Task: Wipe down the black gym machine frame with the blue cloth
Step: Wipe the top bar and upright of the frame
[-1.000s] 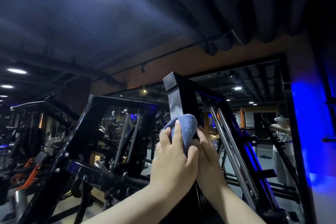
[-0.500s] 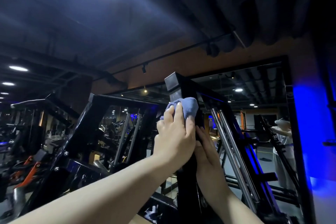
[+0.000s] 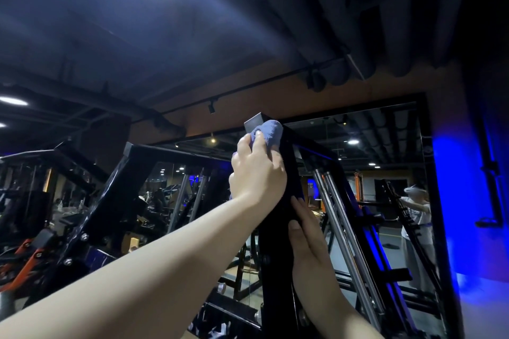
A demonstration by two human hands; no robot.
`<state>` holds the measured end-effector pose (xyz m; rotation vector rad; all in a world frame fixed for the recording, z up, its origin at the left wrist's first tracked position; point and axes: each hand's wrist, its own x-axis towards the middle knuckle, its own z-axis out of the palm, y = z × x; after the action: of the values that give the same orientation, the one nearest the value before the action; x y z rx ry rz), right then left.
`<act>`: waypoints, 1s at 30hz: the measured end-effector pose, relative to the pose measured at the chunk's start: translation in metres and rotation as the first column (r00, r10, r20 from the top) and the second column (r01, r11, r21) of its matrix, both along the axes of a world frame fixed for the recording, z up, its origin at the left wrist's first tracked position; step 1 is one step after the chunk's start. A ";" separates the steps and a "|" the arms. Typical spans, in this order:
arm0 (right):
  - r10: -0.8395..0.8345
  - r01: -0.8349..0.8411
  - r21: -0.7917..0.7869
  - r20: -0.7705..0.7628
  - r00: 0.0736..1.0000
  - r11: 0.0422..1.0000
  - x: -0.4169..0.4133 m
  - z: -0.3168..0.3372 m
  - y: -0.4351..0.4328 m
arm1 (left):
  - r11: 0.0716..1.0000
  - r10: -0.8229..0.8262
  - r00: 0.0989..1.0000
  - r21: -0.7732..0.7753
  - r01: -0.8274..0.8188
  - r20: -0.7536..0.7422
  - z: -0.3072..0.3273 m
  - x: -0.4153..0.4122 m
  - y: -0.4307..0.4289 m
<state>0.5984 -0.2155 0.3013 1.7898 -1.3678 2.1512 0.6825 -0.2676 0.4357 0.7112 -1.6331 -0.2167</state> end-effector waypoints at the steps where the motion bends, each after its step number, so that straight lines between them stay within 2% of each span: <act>1: -0.001 0.001 -0.004 -0.004 1.000 1.000 0.000 0.000 0.000 | 1.000 -0.016 1.000 -0.023 0.016 0.015 -0.010 0.002 0.002; 3: 0.003 -0.003 -0.017 -0.003 1.000 1.000 0.000 -0.001 0.001 | 0.997 -0.032 0.999 -0.072 0.035 0.032 -0.036 0.006 0.009; 5: 0.016 -0.016 -0.029 0.003 1.000 0.999 0.001 -0.002 0.001 | 0.995 -0.042 0.999 -0.088 0.040 -0.015 -0.045 0.006 0.008; 9: 0.022 -0.022 -0.022 0.021 1.000 1.000 0.003 -0.001 -0.001 | 0.998 -0.012 0.993 0.062 0.020 -0.120 0.018 -0.001 -0.012; 12: 0.009 -0.009 -0.006 0.022 1.000 1.000 0.000 0.002 -0.001 | 0.999 0.014 0.997 0.035 -0.011 -0.077 0.029 -0.008 -0.015; 16: 0.017 -0.016 -0.021 0.028 0.999 1.000 0.000 0.004 -0.001 | 0.995 -0.077 0.997 -0.064 0.077 -0.009 -0.020 0.003 -0.003; 19: 0.074 -0.073 -0.027 0.049 0.996 0.997 -0.001 0.000 -0.004 | 0.989 -0.137 0.990 -0.052 0.139 0.043 -0.064 0.017 0.015; 21: 0.112 -0.111 -0.017 0.070 0.991 0.994 -0.002 -0.002 -0.005 | 0.981 -0.194 0.981 -0.021 0.194 -0.014 -0.086 0.022 0.023; 24: 0.069 -0.068 -0.025 0.055 0.996 0.997 -0.001 -0.003 -0.006 | 0.990 -0.136 0.988 -0.053 0.132 -0.077 -0.063 0.017 0.014; 28: 0.043 -0.043 0.004 0.028 0.999 0.999 0.003 0.000 0.001 | 0.997 -0.065 0.985 0.030 0.070 -0.162 0.002 0.002 -0.004; 30: 0.040 -0.040 0.009 0.026 0.999 0.999 0.003 0.001 0.002 | 0.999 -0.045 0.984 0.013 0.048 -0.171 0.003 -0.001 -0.006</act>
<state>0.6012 -0.2130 0.3019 1.8146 -1.3609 2.1993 0.6815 -0.2741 0.4385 0.6502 -1.4863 -0.3170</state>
